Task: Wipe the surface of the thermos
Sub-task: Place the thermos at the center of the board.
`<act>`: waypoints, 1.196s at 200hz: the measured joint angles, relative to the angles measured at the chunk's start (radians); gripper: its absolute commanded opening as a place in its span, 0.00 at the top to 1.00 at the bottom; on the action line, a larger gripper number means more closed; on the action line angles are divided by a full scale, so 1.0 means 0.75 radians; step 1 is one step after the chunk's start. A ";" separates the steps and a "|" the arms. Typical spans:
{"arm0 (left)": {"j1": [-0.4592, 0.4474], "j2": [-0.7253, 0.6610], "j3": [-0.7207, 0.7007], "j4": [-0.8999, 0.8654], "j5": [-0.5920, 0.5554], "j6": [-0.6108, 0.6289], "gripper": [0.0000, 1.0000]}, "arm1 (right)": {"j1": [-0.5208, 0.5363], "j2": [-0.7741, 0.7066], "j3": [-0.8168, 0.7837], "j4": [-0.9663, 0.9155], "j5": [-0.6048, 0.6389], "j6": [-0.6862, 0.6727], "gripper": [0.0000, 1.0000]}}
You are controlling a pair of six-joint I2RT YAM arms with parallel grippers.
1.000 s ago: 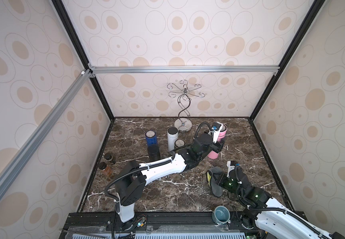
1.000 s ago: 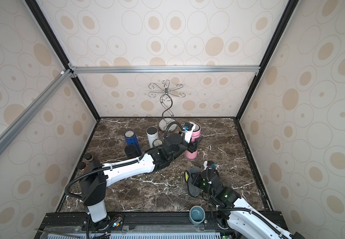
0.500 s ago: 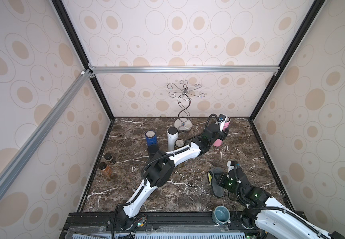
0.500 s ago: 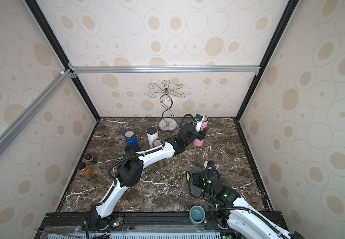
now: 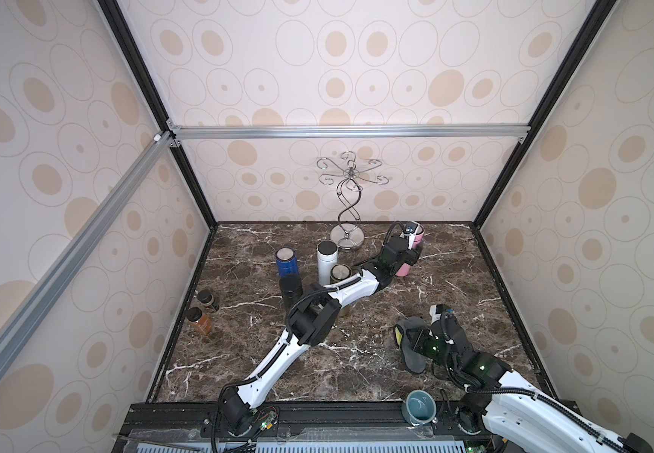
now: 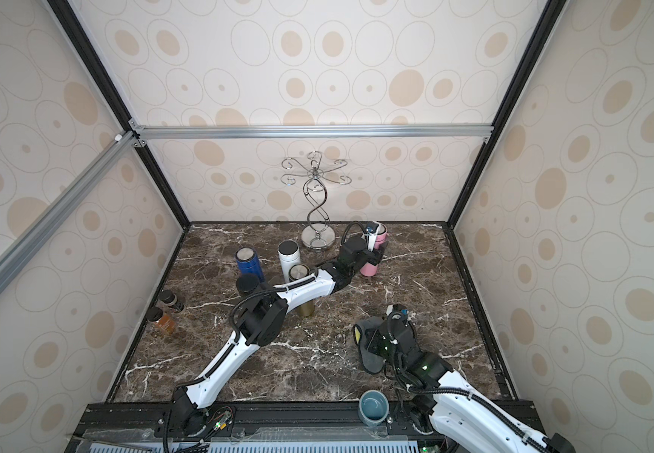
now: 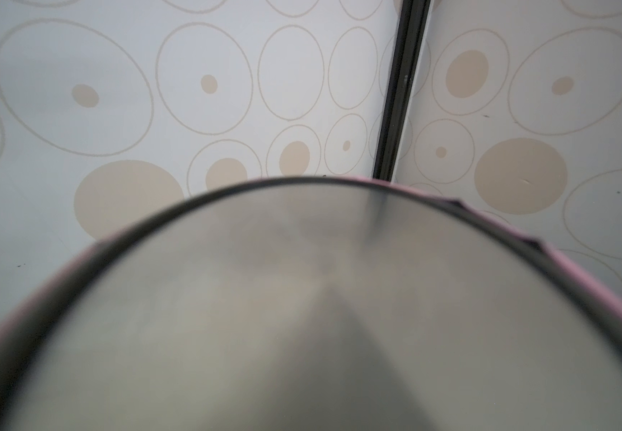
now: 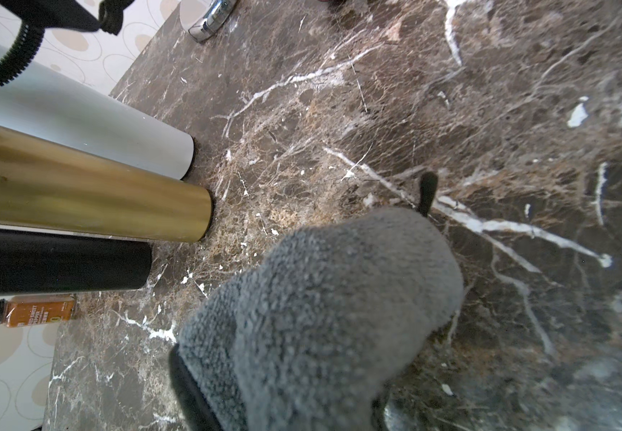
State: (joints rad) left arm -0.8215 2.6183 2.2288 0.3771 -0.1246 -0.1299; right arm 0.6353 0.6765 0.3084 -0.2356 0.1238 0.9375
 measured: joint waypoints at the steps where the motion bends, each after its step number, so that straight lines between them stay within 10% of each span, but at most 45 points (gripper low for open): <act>1: 0.000 0.002 0.001 0.001 -0.001 0.000 1.00 | 0.000 0.002 0.000 0.000 0.000 0.000 1.00; 220: 0.039 0.061 0.008 0.133 -0.082 -0.074 1.00 | -0.004 0.004 0.033 -0.002 -0.005 -0.032 1.00; 239: 0.035 0.061 -0.004 0.146 -0.091 -0.074 0.88 | -0.009 -0.006 0.040 -0.015 -0.005 -0.040 1.00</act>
State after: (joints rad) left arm -0.7952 2.6637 2.2257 0.4866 -0.1925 -0.1856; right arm 0.6285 0.6720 0.3382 -0.2470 0.1204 0.9077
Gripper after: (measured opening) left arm 0.663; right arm 0.095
